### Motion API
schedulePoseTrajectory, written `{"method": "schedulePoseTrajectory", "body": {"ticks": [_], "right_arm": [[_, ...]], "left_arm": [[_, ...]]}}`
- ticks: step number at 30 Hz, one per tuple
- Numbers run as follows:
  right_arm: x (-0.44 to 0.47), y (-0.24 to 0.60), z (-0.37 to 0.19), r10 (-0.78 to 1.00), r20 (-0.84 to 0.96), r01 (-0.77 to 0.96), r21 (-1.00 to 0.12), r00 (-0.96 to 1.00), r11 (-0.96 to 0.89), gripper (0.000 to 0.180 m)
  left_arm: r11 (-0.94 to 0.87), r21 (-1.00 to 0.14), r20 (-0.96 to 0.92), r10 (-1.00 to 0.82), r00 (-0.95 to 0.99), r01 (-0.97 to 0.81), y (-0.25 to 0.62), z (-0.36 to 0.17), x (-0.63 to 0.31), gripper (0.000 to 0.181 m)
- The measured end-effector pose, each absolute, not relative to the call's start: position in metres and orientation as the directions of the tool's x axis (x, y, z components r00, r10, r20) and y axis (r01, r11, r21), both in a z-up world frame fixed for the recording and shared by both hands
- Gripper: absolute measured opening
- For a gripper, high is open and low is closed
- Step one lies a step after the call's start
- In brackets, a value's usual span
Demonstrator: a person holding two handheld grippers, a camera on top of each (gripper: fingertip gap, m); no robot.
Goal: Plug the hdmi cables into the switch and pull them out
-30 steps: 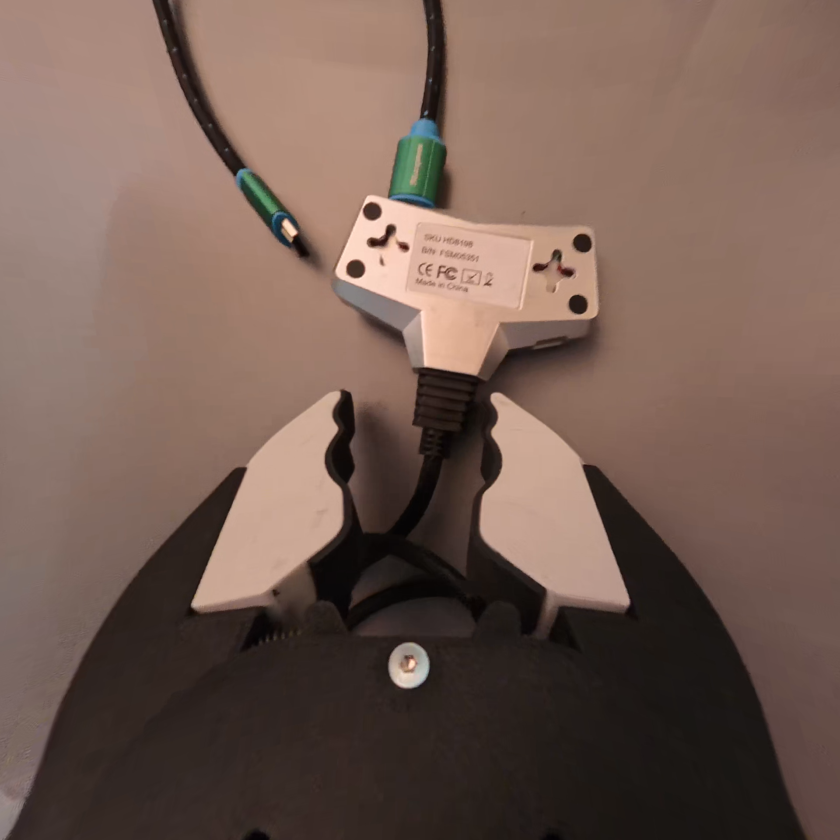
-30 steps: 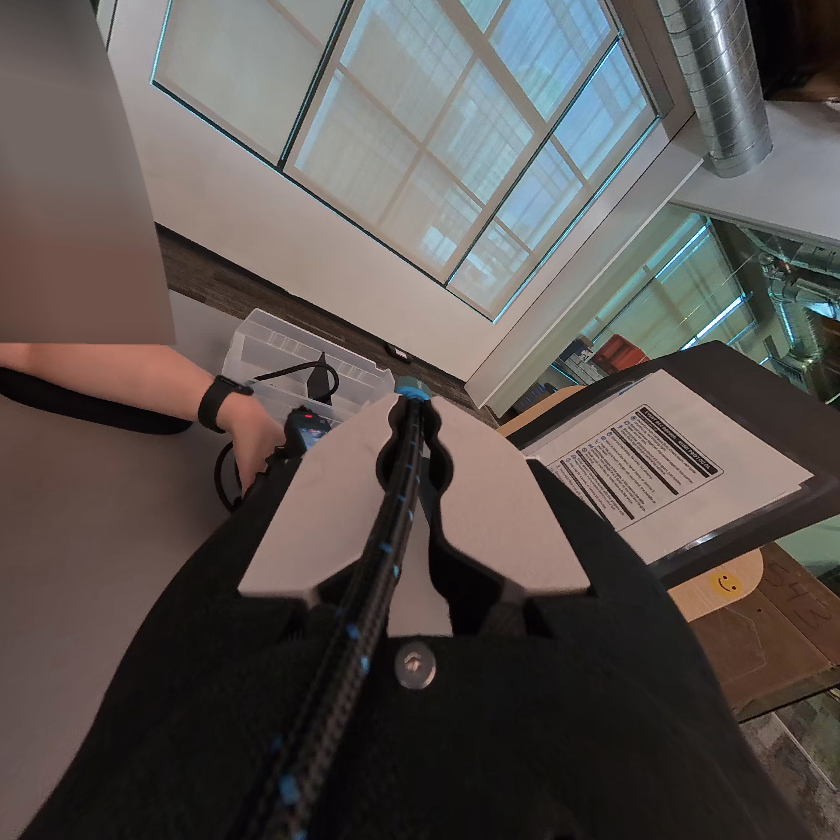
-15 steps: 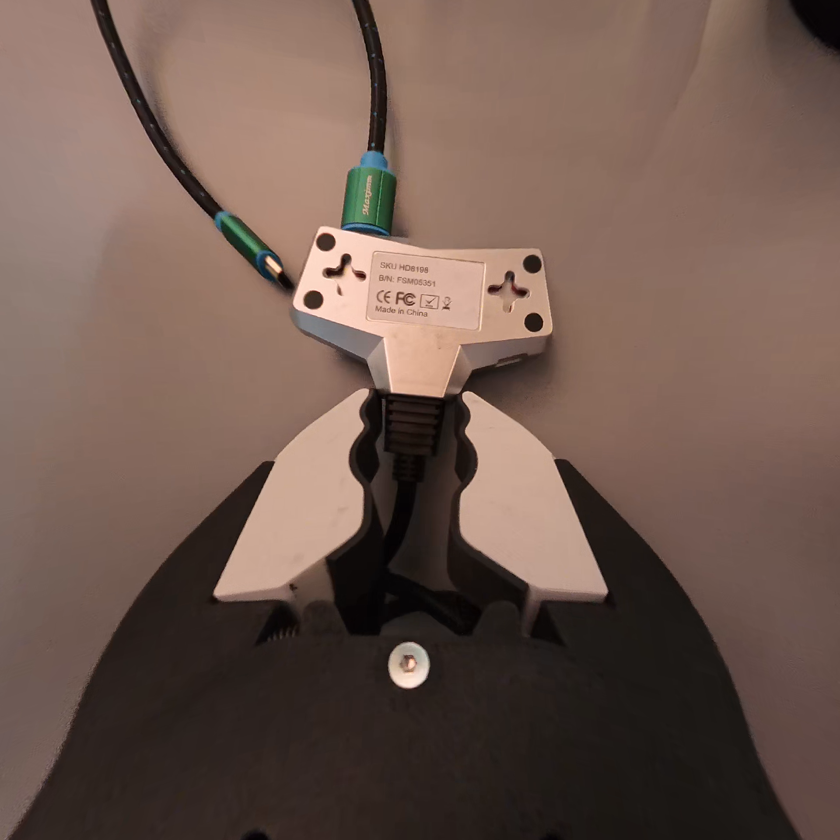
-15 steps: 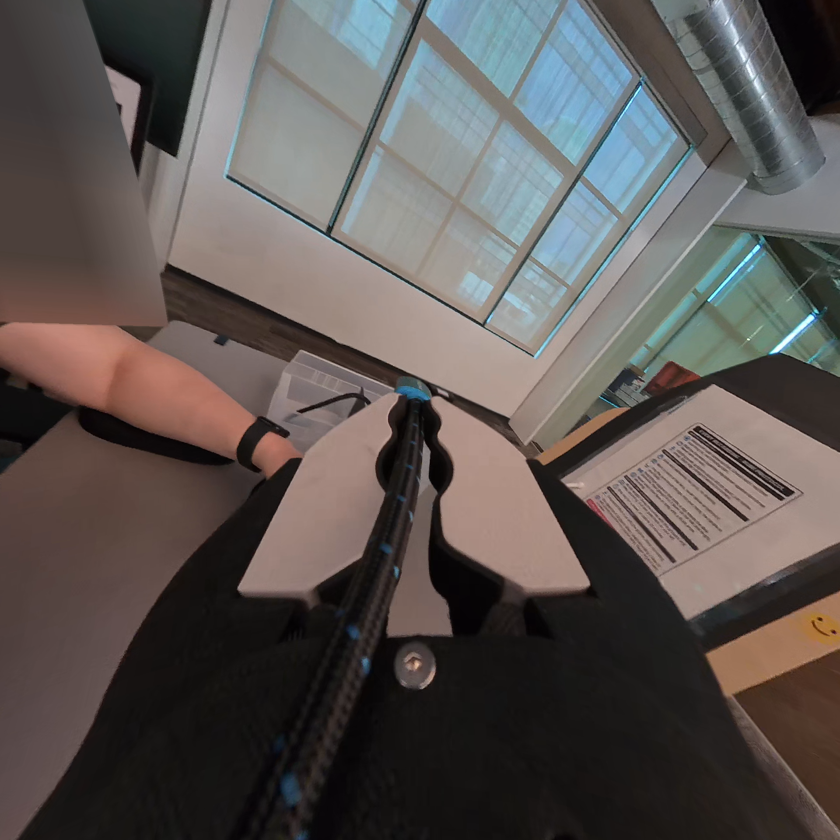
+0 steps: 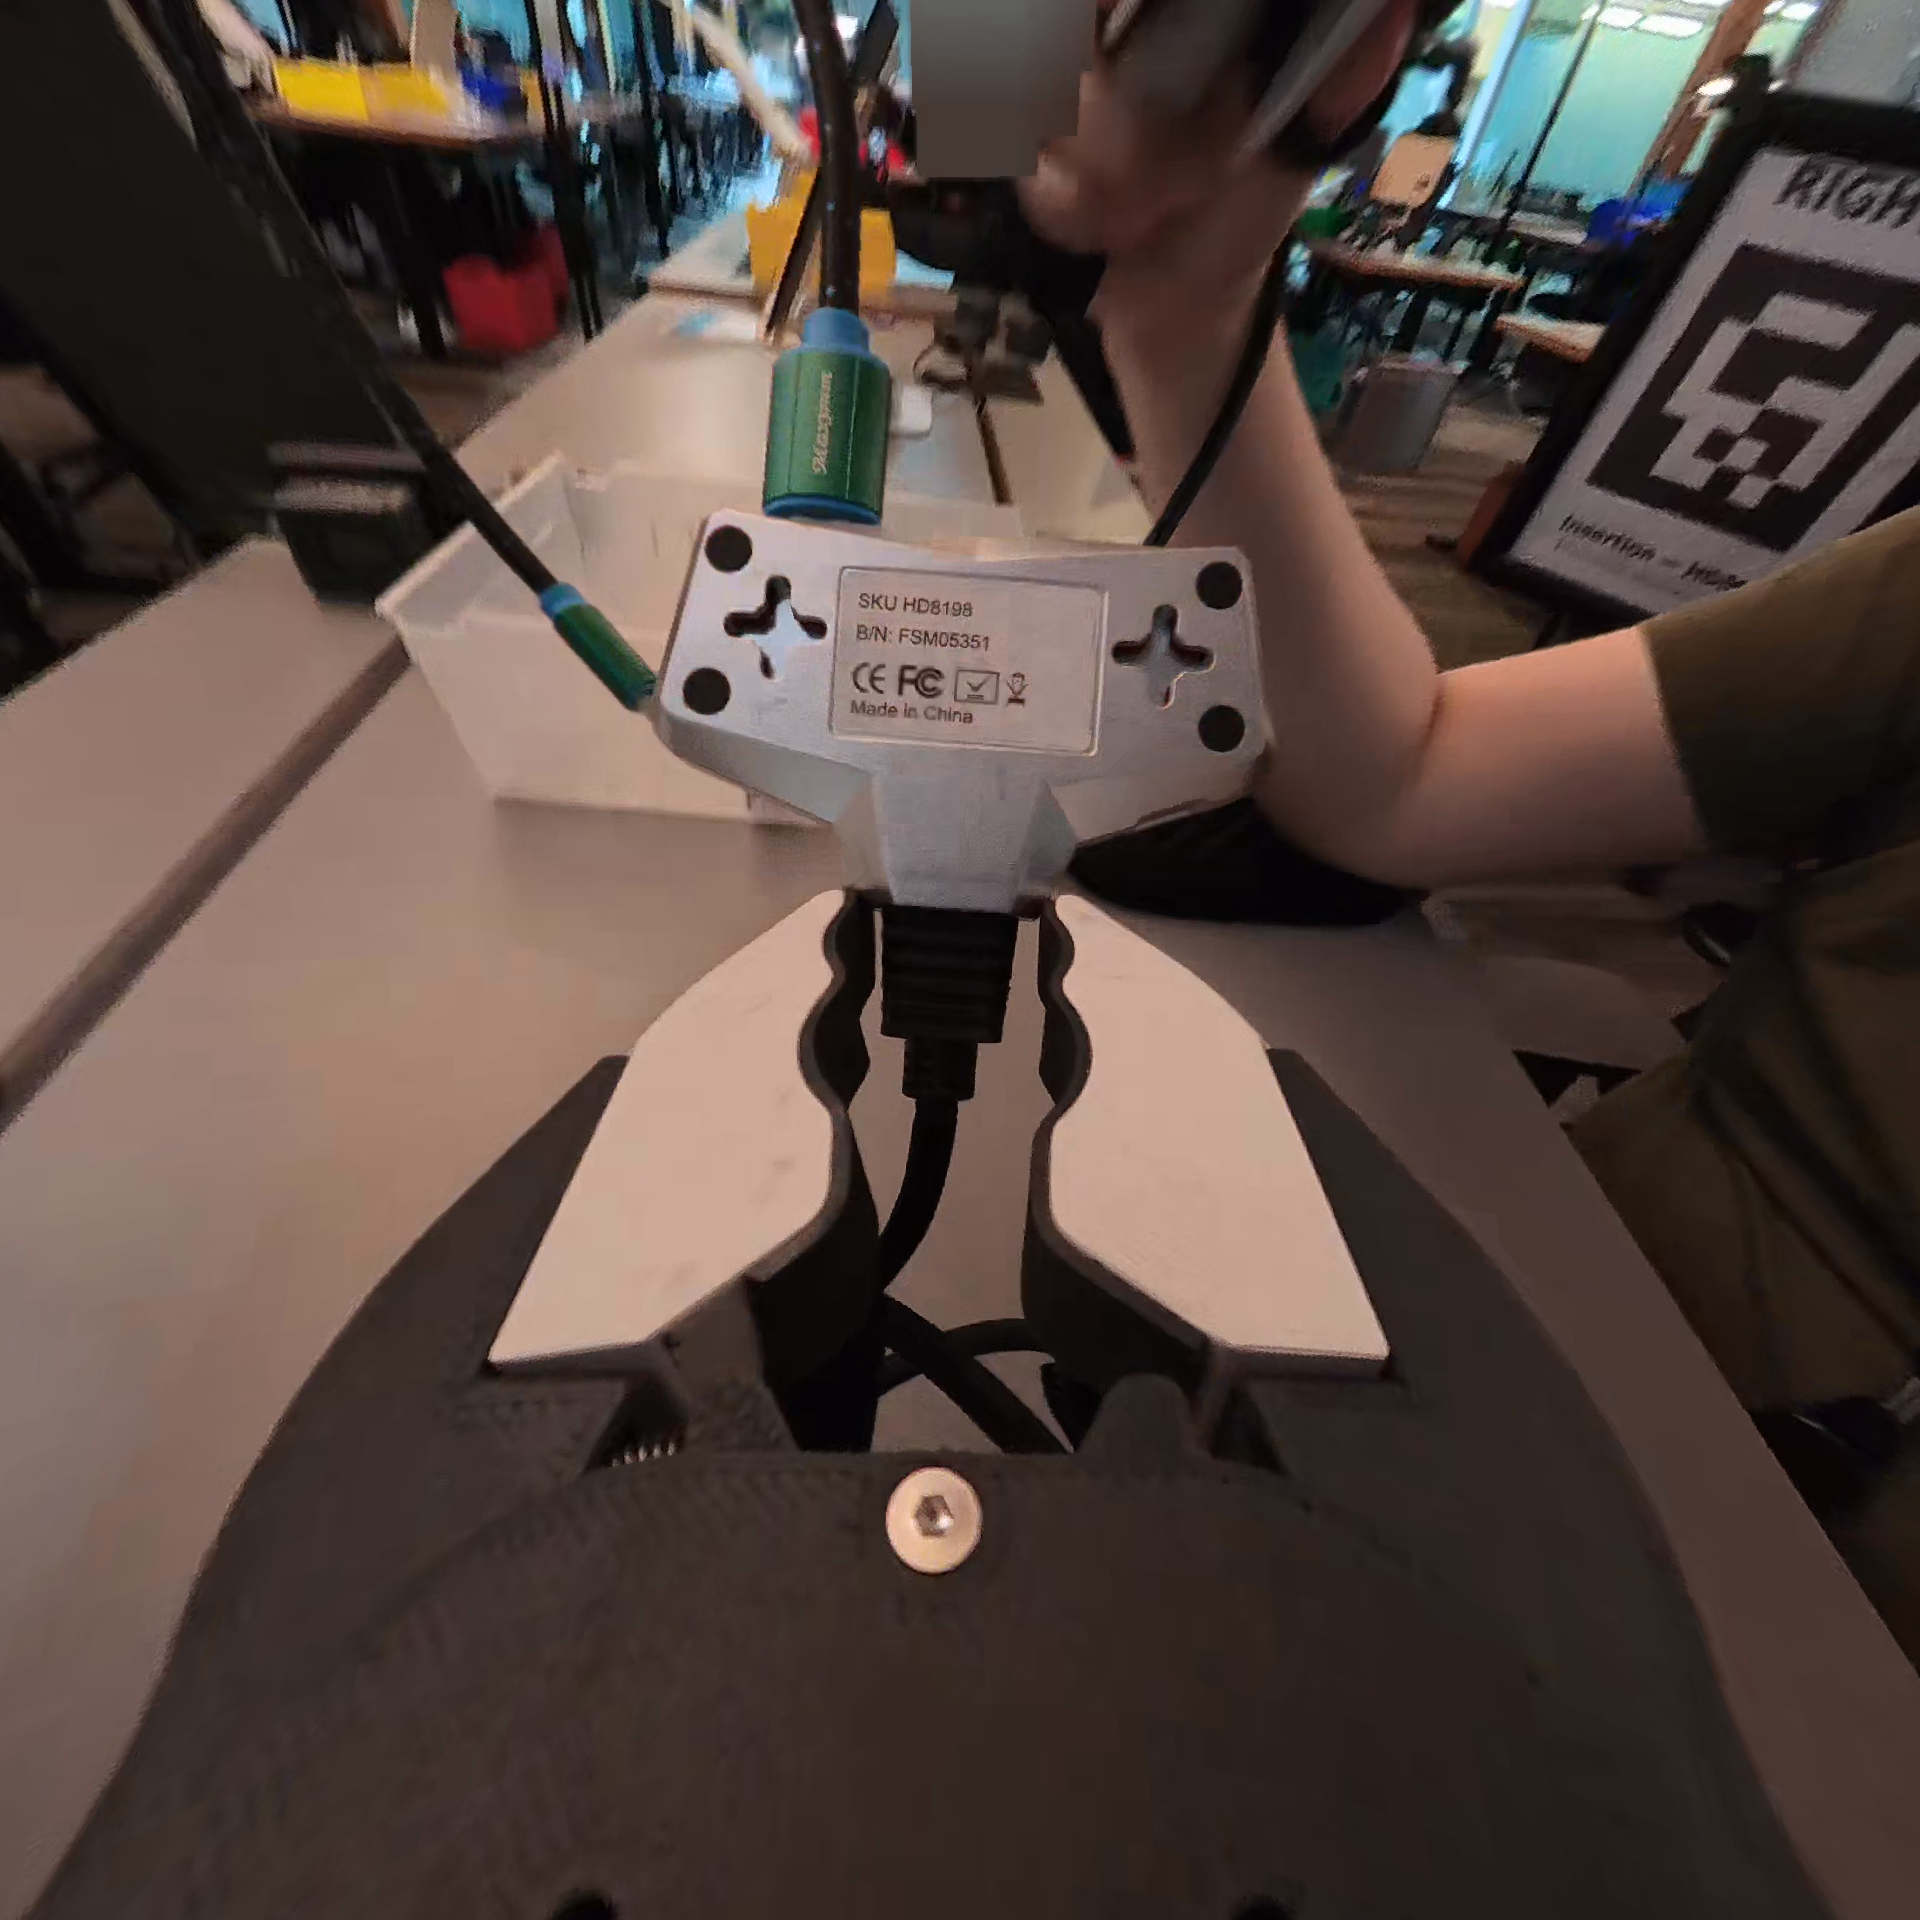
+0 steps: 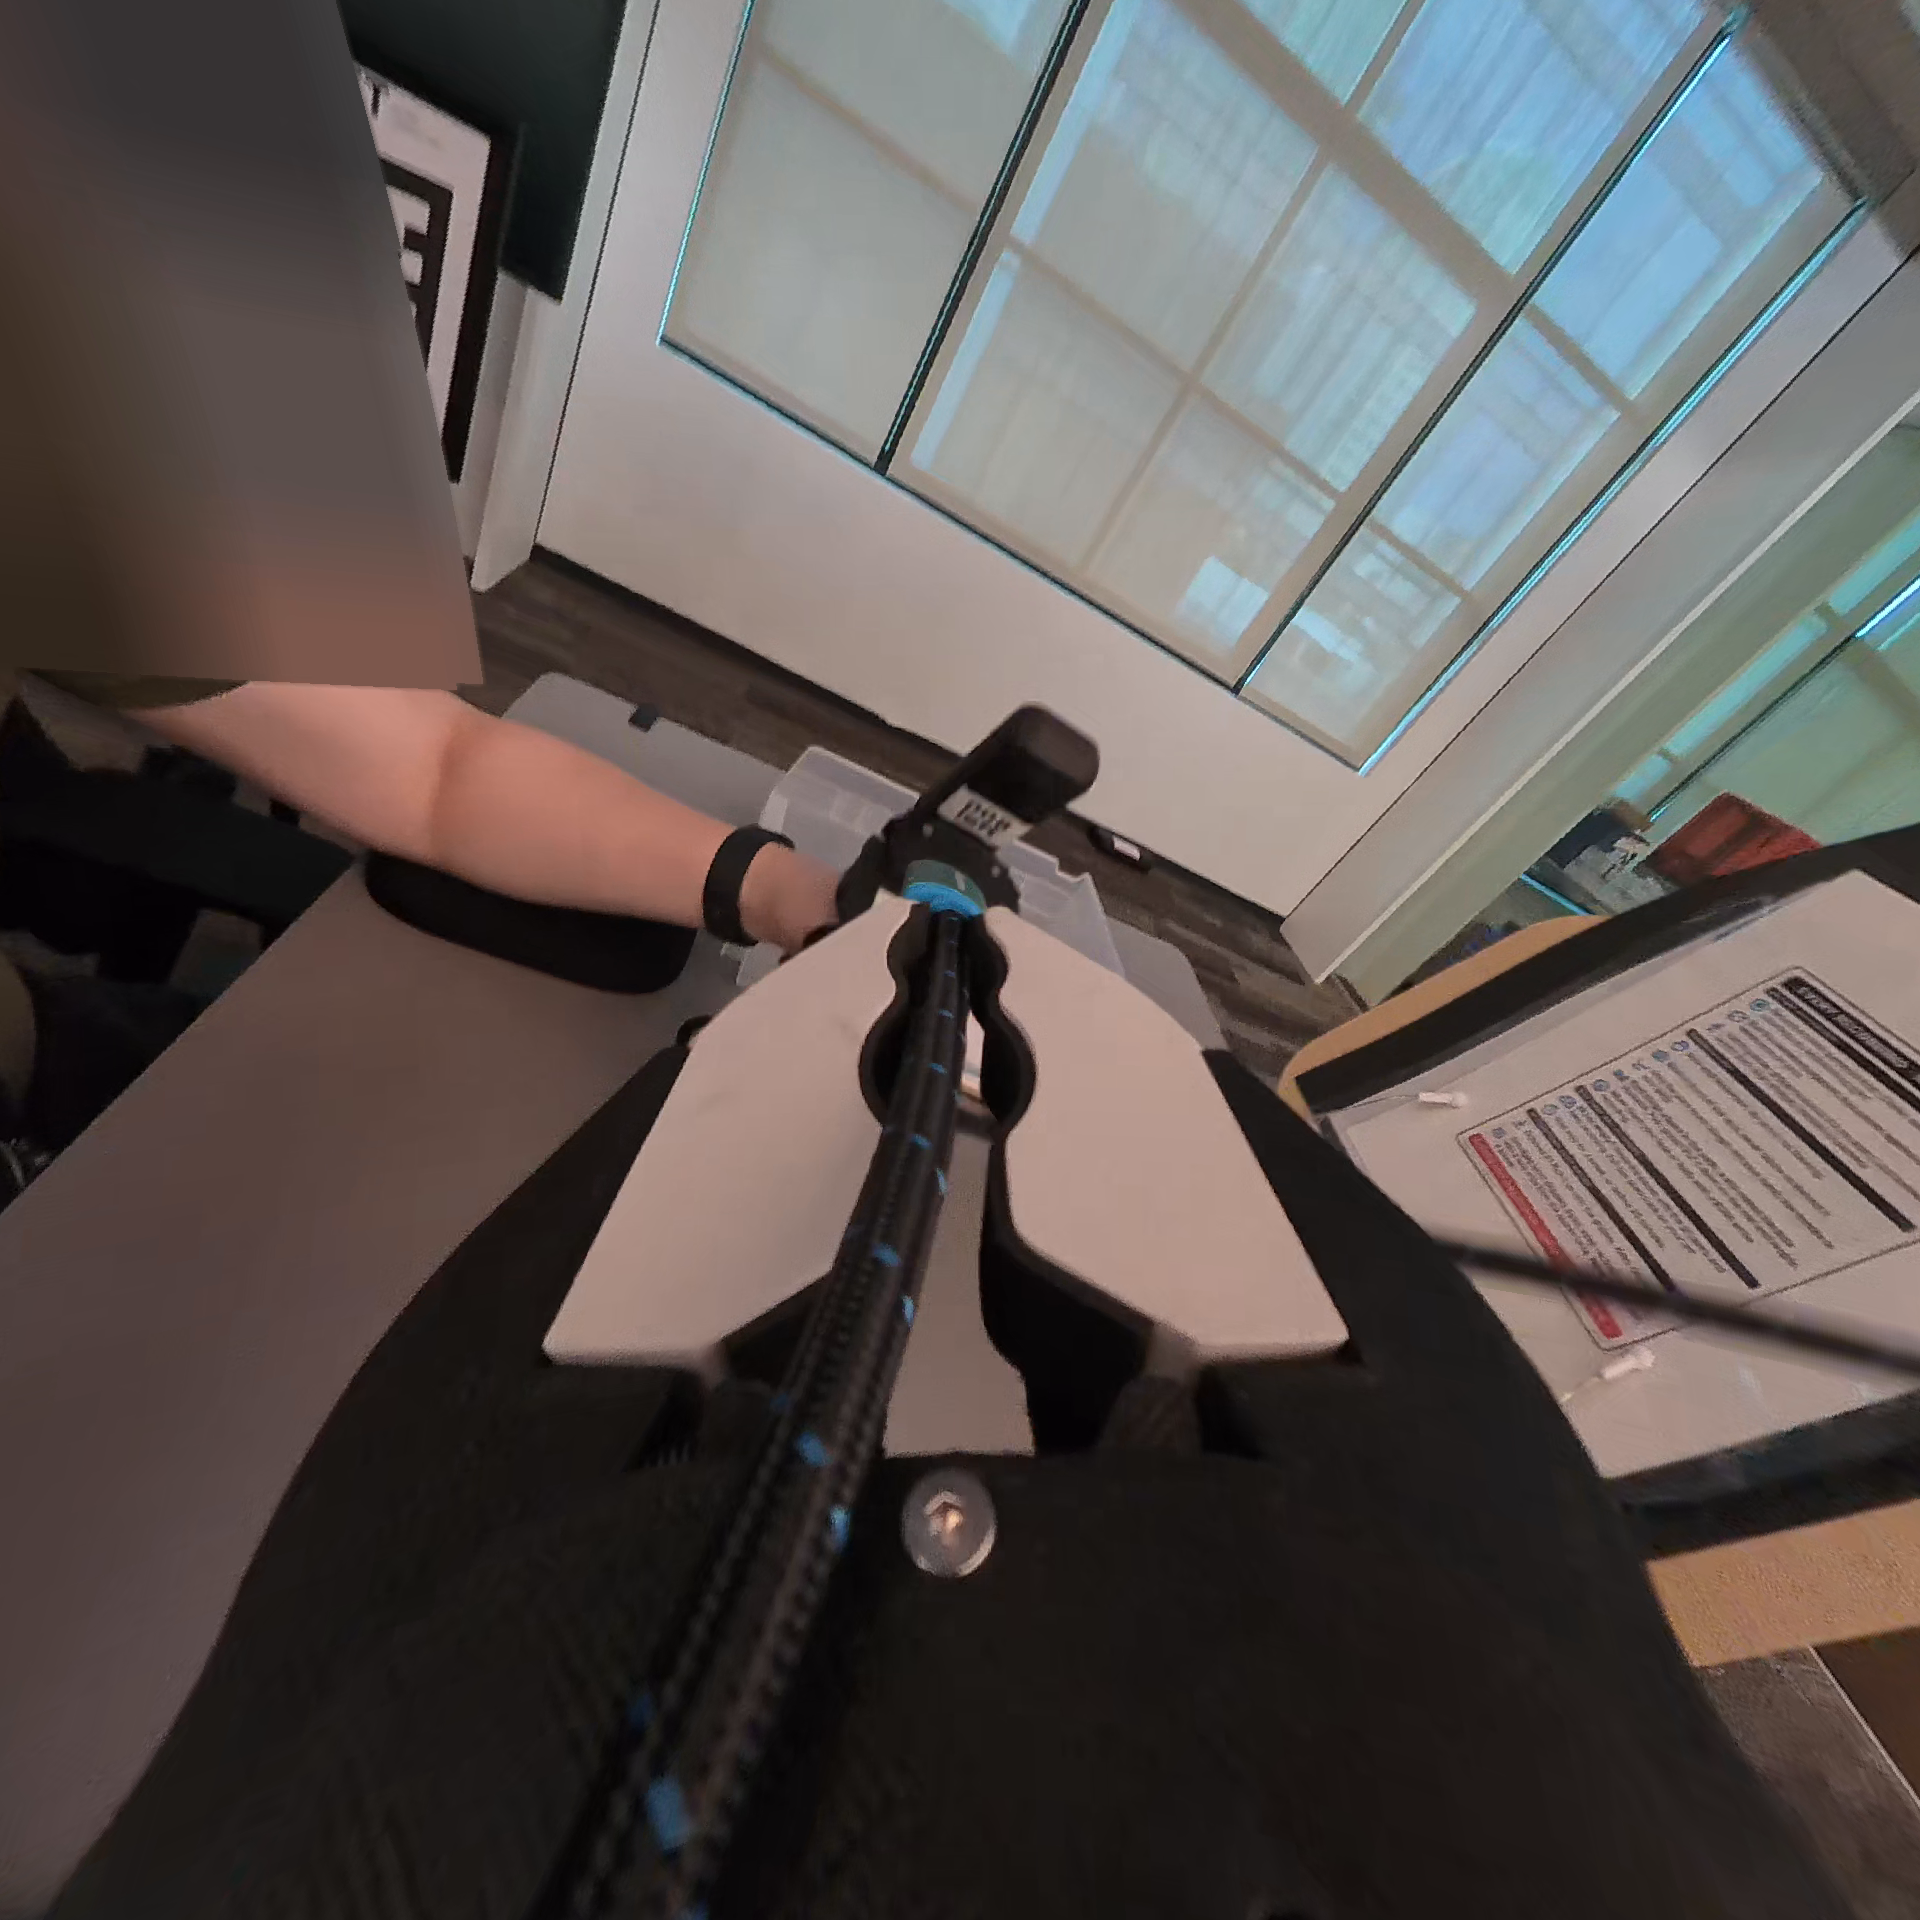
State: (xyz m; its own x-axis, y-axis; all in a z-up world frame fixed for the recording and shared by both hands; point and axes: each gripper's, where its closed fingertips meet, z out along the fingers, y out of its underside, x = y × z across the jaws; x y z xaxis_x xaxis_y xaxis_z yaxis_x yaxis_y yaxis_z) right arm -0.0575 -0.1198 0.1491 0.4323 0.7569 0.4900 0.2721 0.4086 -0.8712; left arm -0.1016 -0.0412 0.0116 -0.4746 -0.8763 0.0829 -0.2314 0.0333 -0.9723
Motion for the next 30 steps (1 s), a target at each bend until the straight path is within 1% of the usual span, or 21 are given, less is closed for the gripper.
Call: {"method": "schedulePoseTrajectory", "body": {"ticks": [3,8,14,17,21,30], "right_arm": [[-0.07,-0.12,0.142,0.766,0.502,0.33,-0.86,0.402,0.39,0.007],[-0.088,-0.119,0.137,0.78,0.509,0.358,-0.85,0.365,0.387,0.007],[-0.097,-0.113,0.132,0.782,0.504,0.381,-0.848,0.367,0.368,0.007],[-0.1,-0.112,0.136,0.777,0.506,0.367,-0.85,0.375,0.377,0.007],[-0.098,-0.109,0.129,0.773,0.511,0.409,-0.84,0.377,0.356,0.007],[-0.095,-0.111,0.118,0.808,0.481,0.437,-0.842,0.34,0.317,0.007]], "left_arm": [[0.057,-0.989,0.02,-0.863,-0.506,-0.137,-0.049,0.034,-0.111,0.029],[0.099,-0.99,-0.033,-0.854,-0.52,-0.1,-0.058,0.047,-0.118,0.029],[0.109,-0.988,-0.038,-0.85,-0.525,-0.106,-0.061,0.047,-0.117,0.029],[0.12,-0.986,-0.043,-0.853,-0.52,-0.115,-0.061,0.044,-0.116,0.029],[0.125,-0.984,-0.042,-0.851,-0.523,-0.124,-0.061,0.042,-0.115,0.028],[0.162,-0.973,-0.055,-0.853,-0.518,-0.164,-0.062,0.035,-0.114,0.028]]}}
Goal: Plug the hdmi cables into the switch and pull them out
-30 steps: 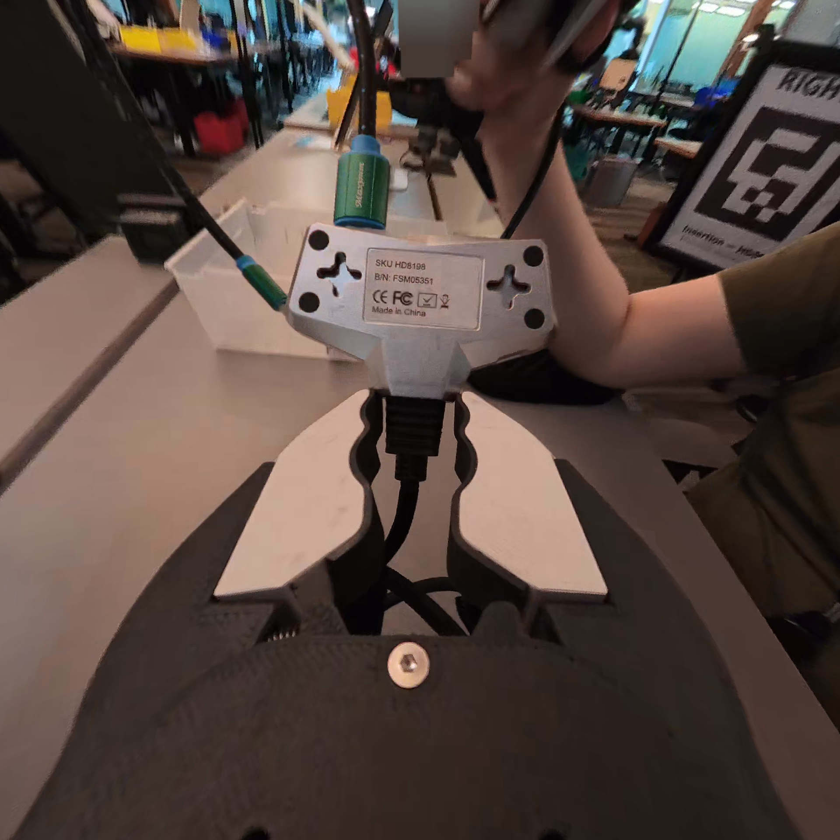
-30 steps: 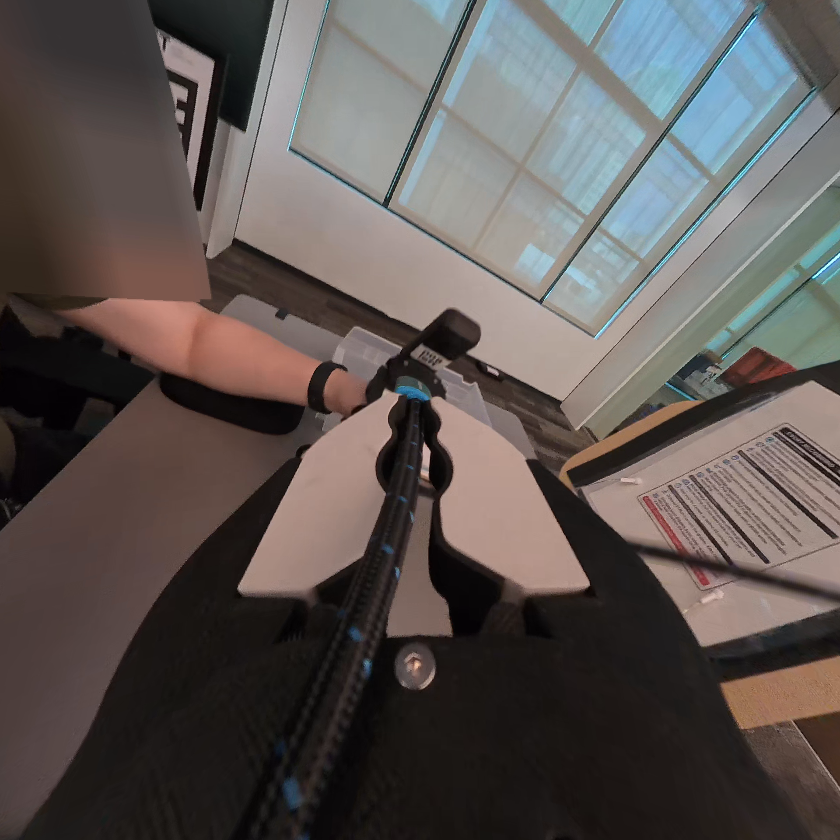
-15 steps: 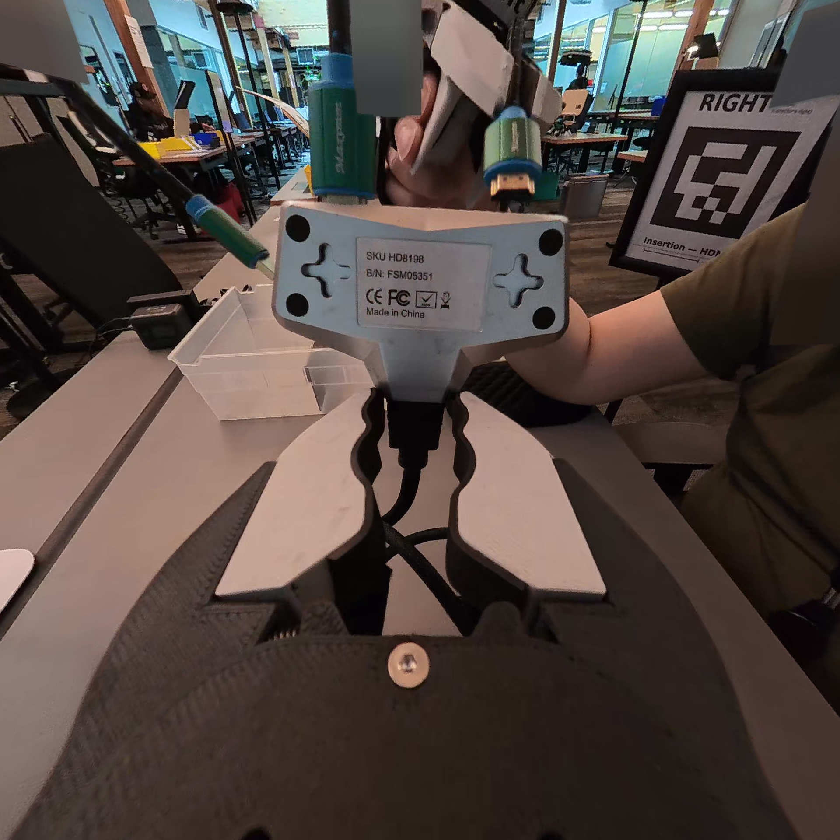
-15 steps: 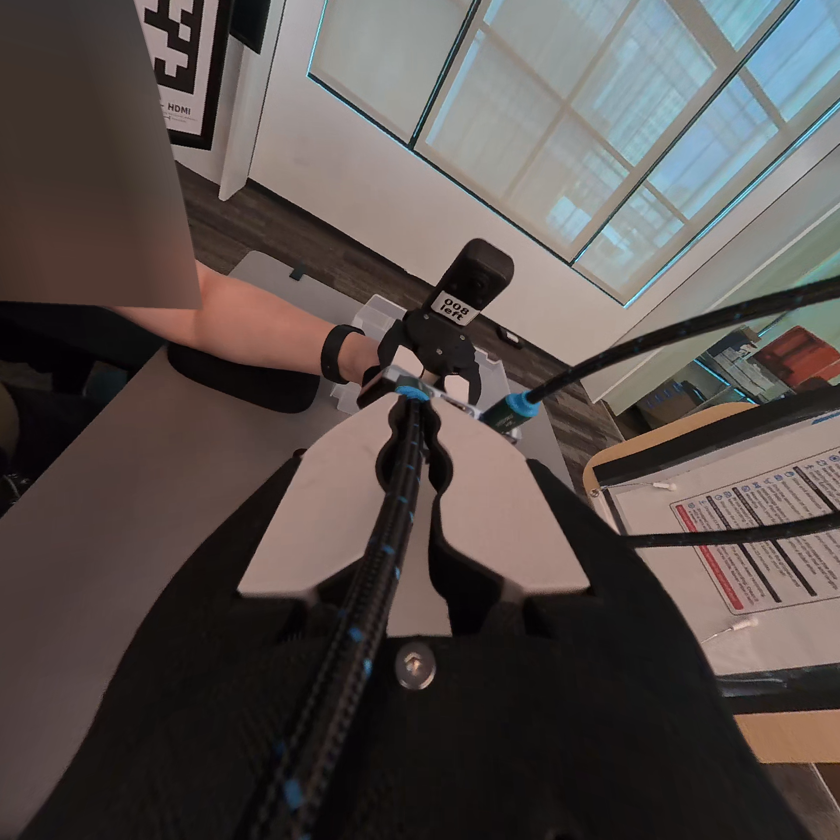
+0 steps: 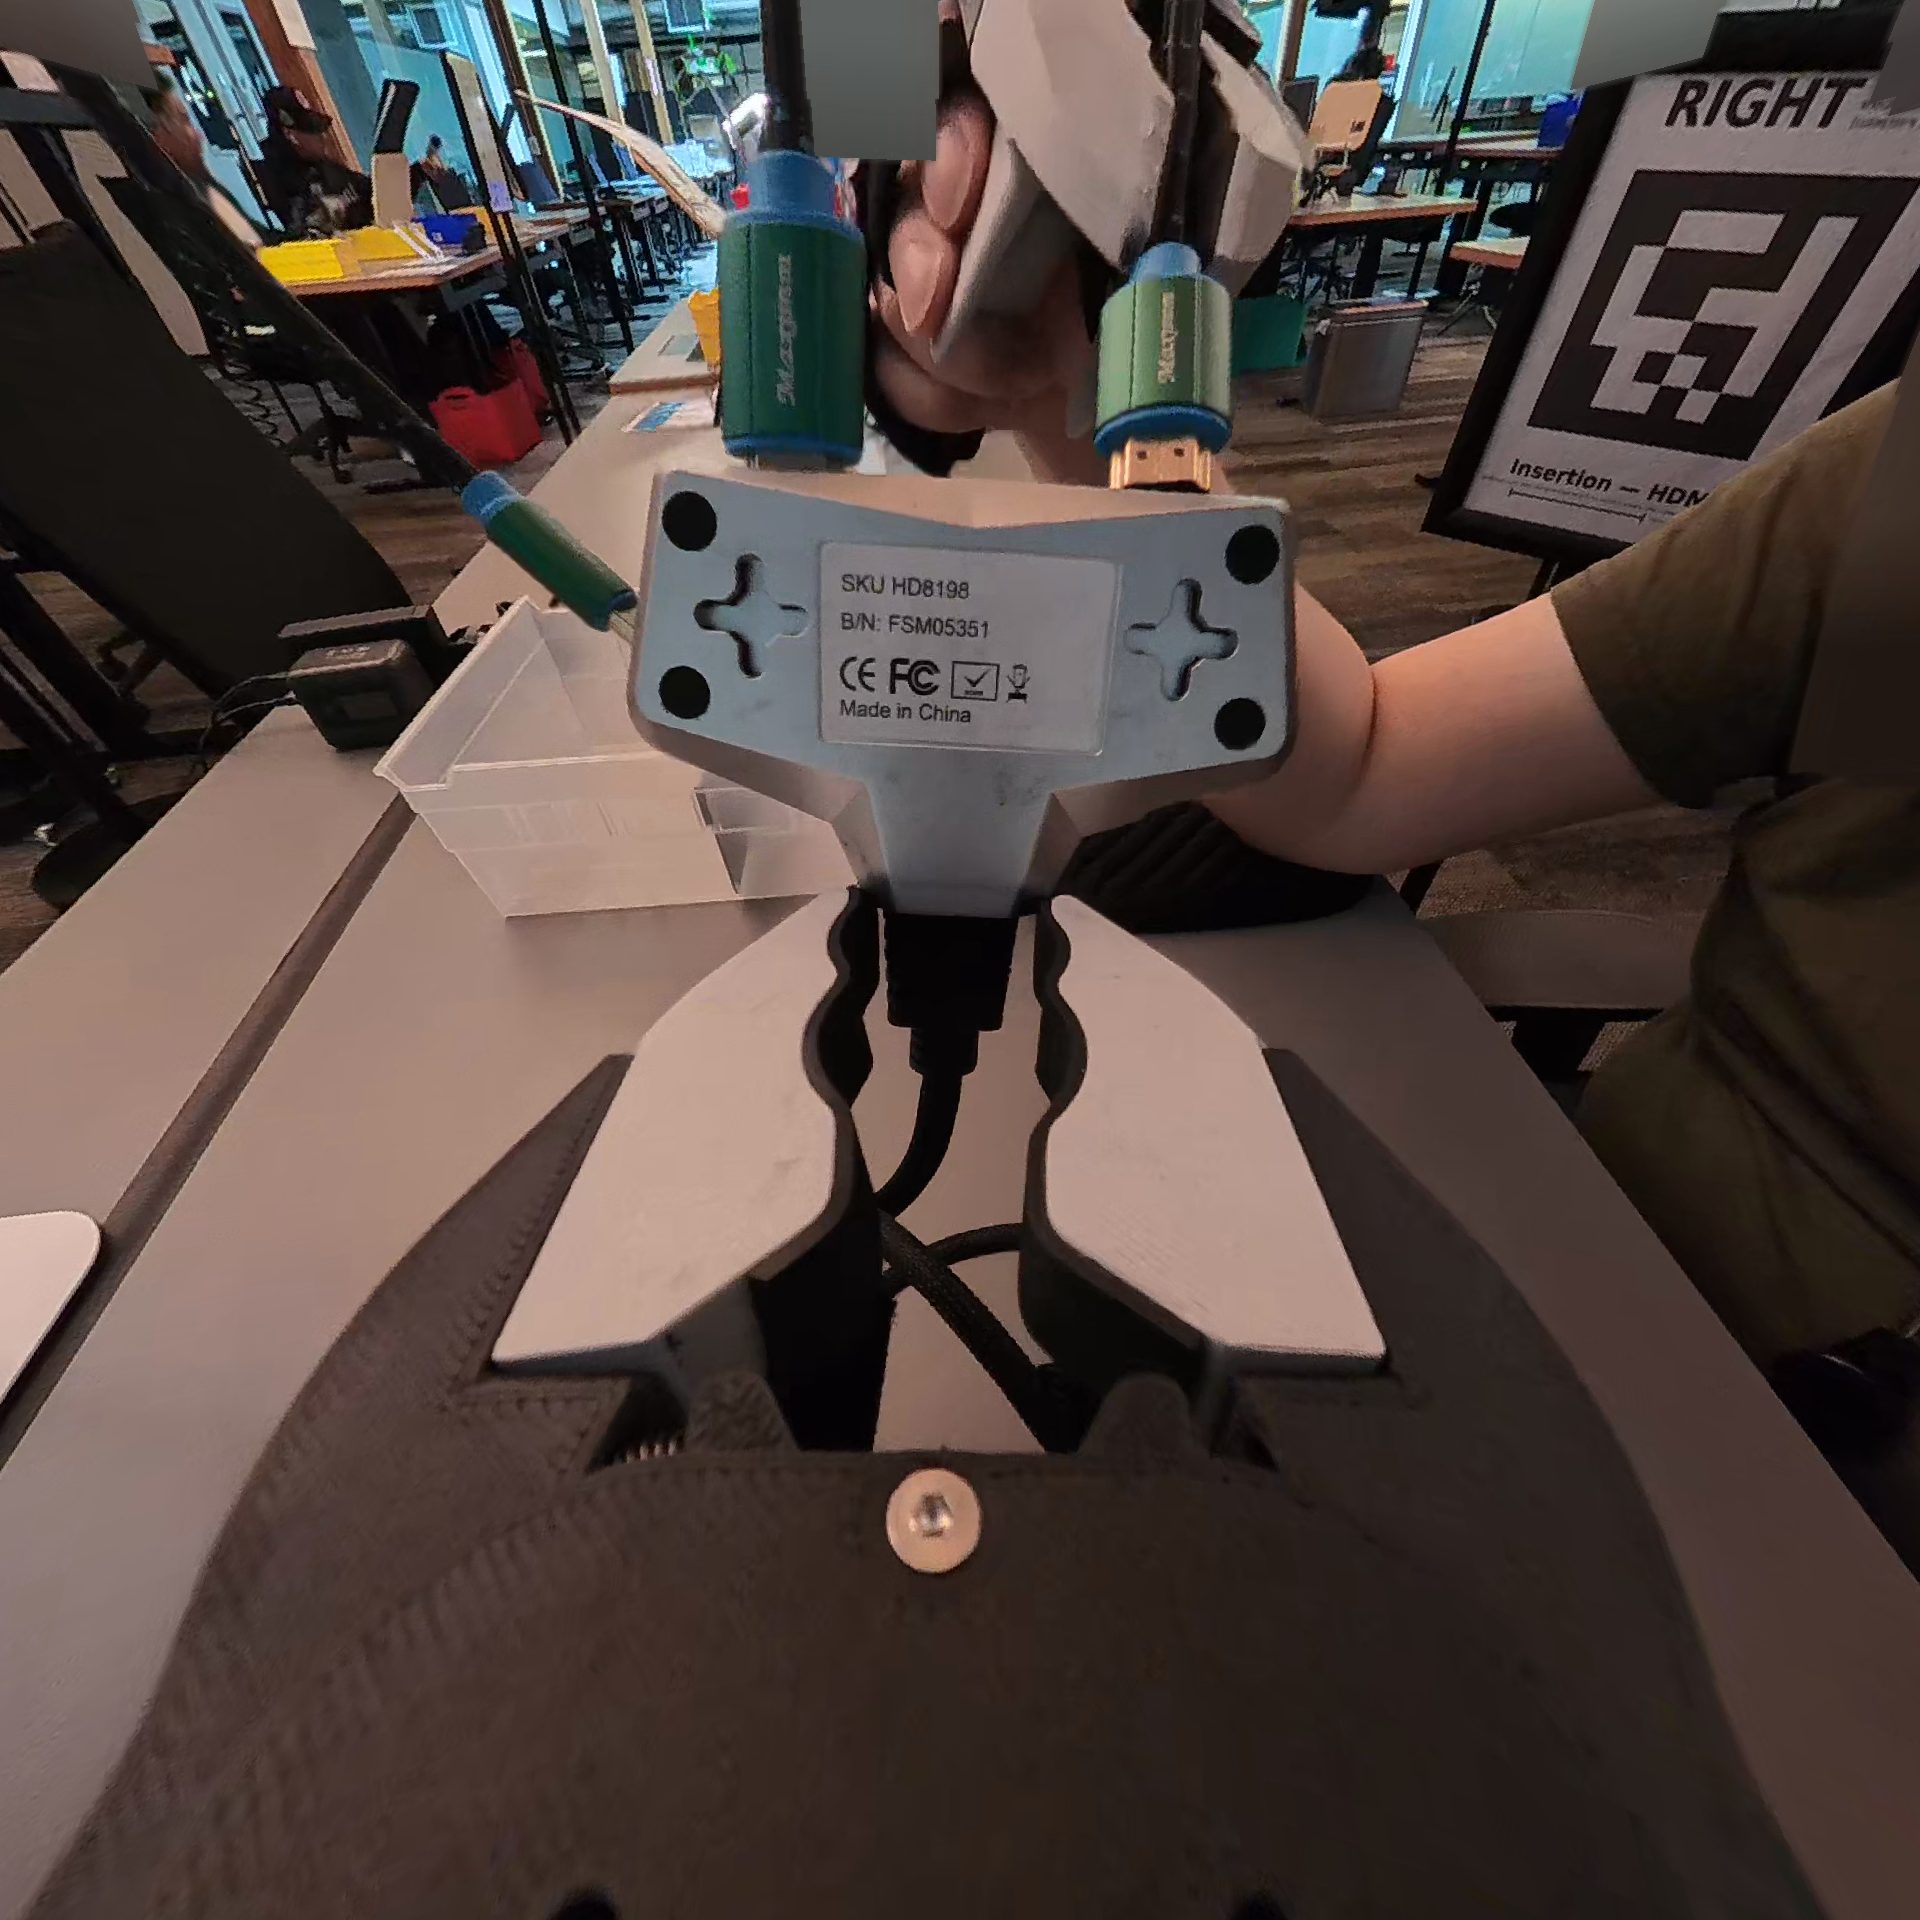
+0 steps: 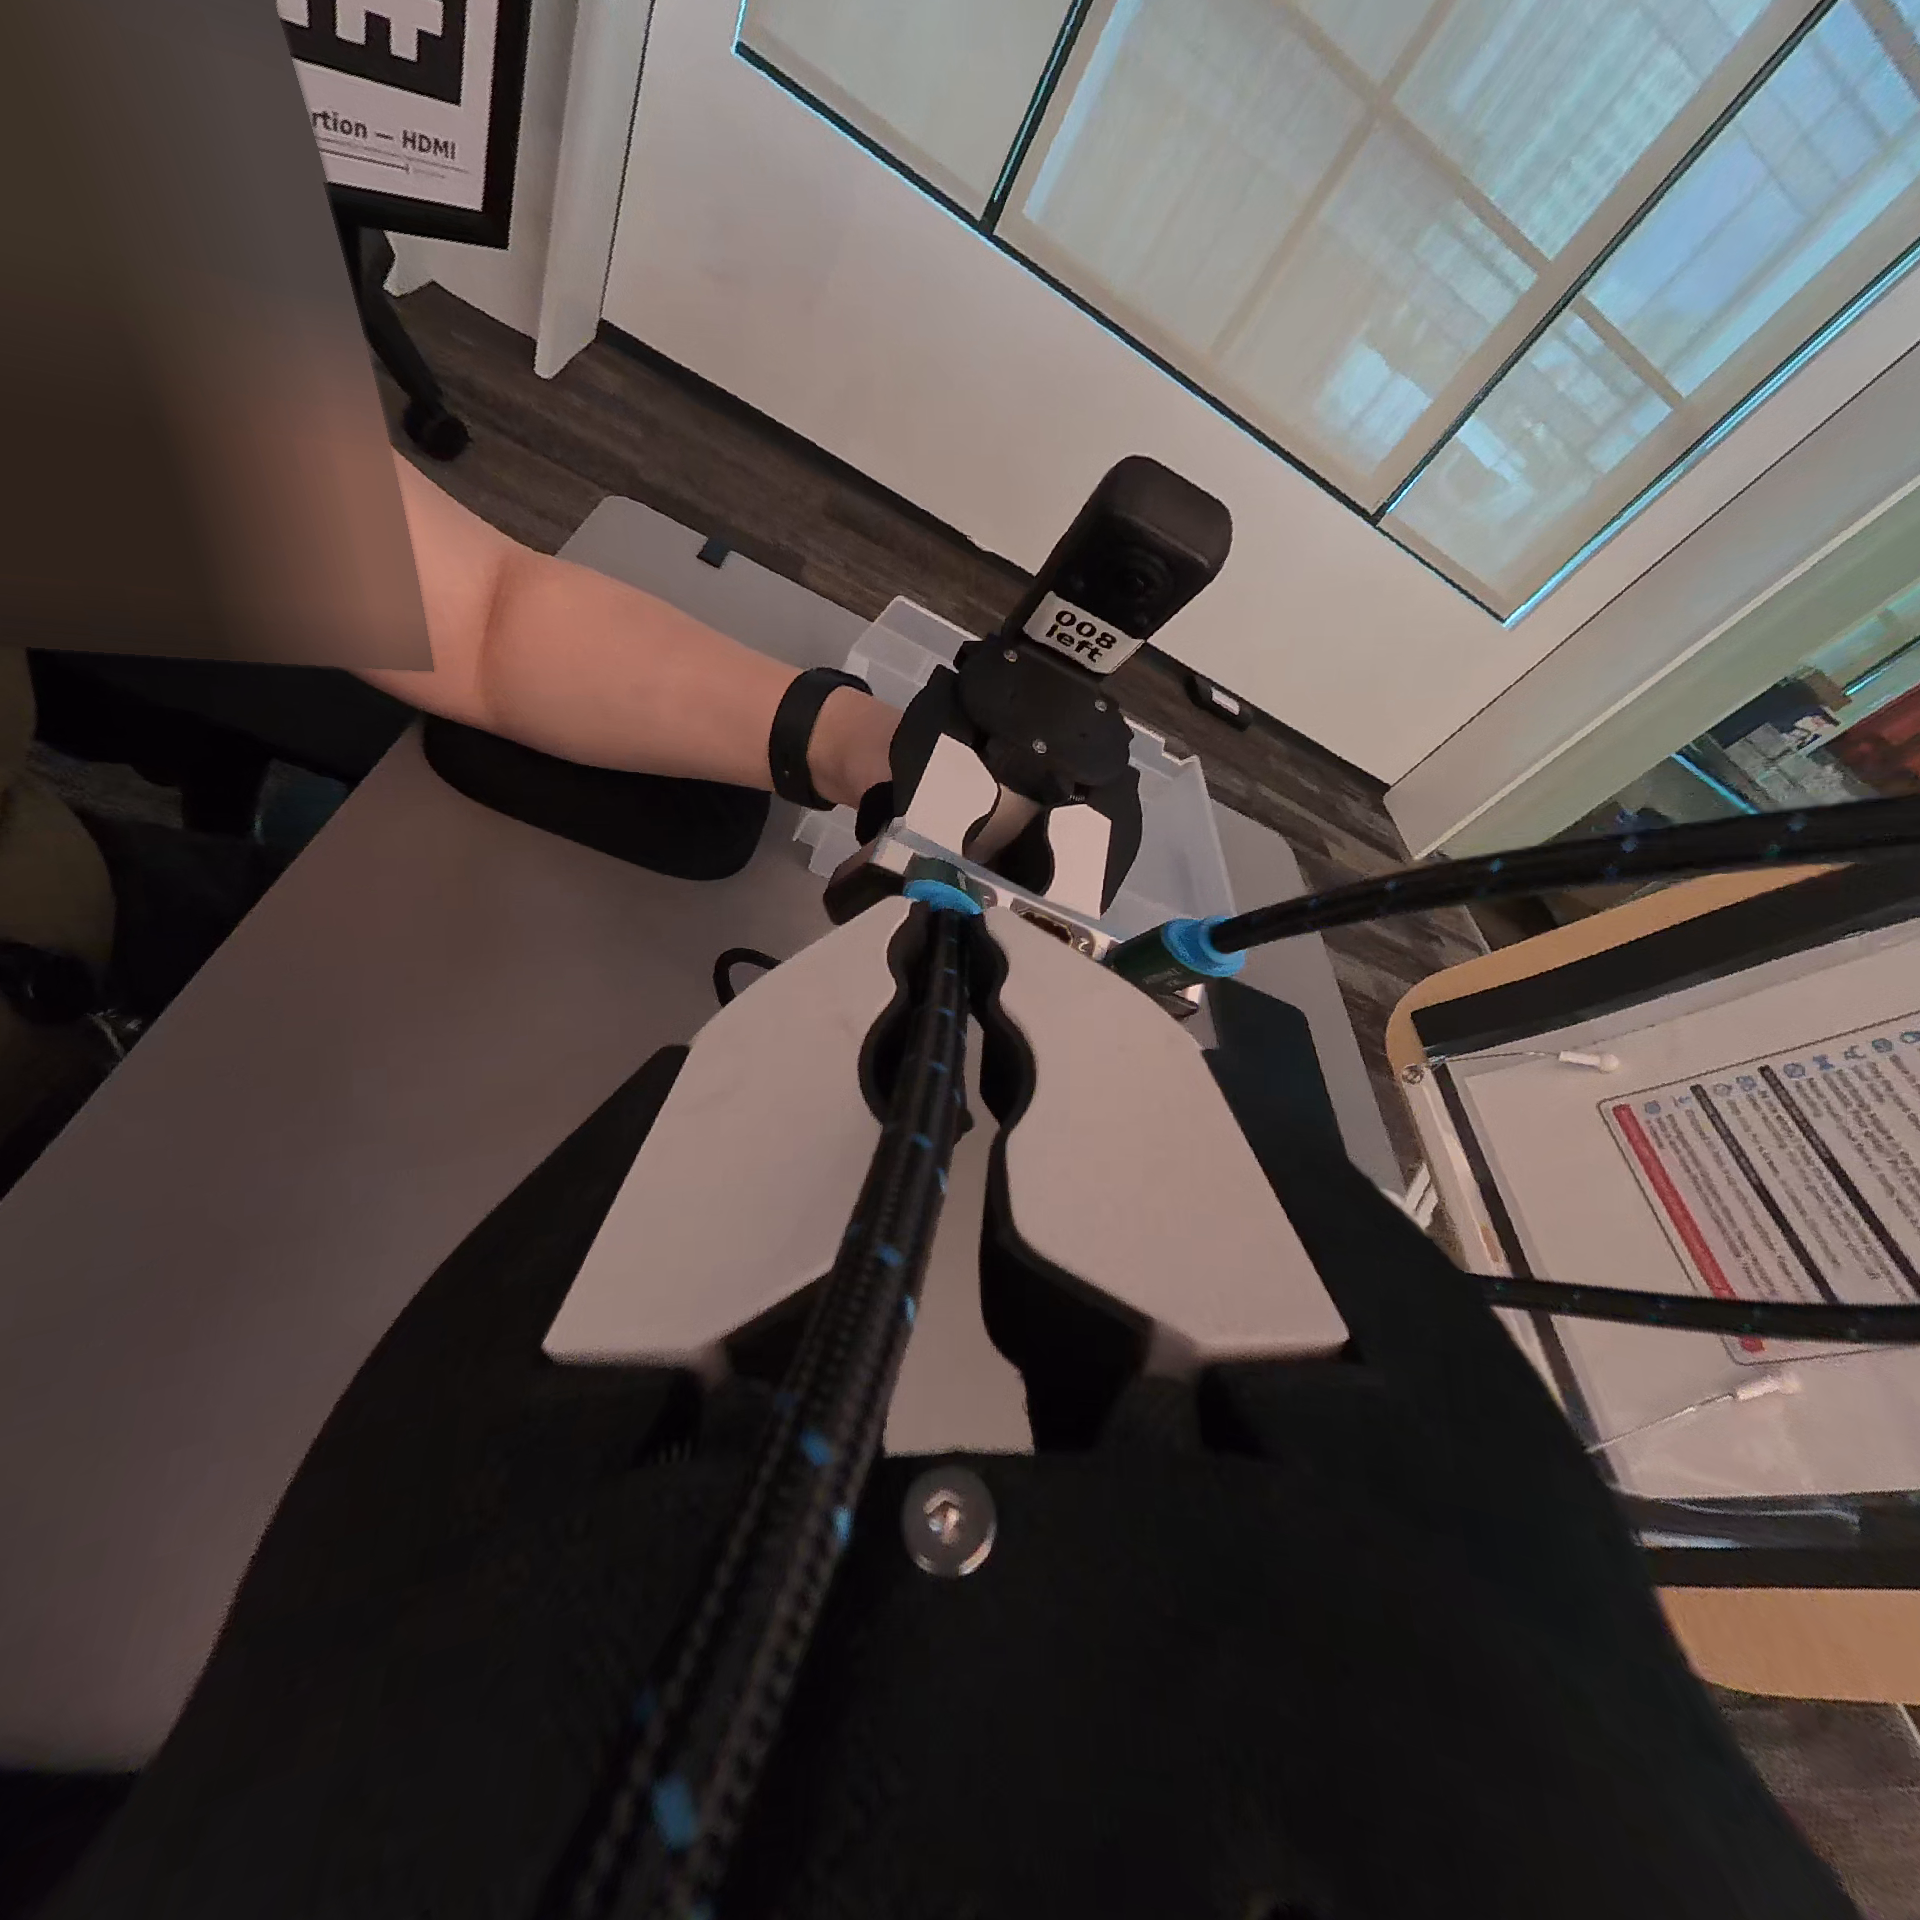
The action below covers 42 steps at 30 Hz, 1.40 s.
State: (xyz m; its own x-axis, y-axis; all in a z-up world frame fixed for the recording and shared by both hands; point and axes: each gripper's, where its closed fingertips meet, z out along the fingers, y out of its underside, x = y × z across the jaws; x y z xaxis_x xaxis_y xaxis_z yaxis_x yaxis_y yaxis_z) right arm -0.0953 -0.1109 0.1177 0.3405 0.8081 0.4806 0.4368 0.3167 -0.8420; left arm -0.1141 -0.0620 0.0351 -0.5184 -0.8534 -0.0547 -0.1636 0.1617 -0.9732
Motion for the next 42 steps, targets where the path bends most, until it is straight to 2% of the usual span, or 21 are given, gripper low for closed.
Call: {"method": "schedulePoseTrajectory", "body": {"ticks": [12,24,35,42], "right_arm": [[-0.08,-0.117,0.092,0.85,0.432,0.541,-0.811,0.301,0.22,0.008],[-0.086,-0.124,0.079,0.85,0.492,0.577,-0.756,0.189,0.31,0.008],[-0.087,-0.118,0.078,0.831,0.526,0.584,-0.738,0.182,0.34,0.008],[-0.088,-0.118,0.078,0.864,0.466,0.548,-0.78,0.189,0.301,0.008]], "left_arm": [[0.15,-0.954,0.013,-0.844,-0.537,-0.258,-0.063,0.017,-0.111,0.028],[0.138,-0.933,0.093,-0.8,-0.592,-0.333,-0.07,0.005,-0.117,0.027],[0.118,-0.926,0.124,-0.802,-0.584,-0.359,-0.064,0.002,-0.119,0.027],[0.136,-0.928,0.108,-0.794,-0.598,-0.348,-0.066,0.002,-0.121,0.027]]}}
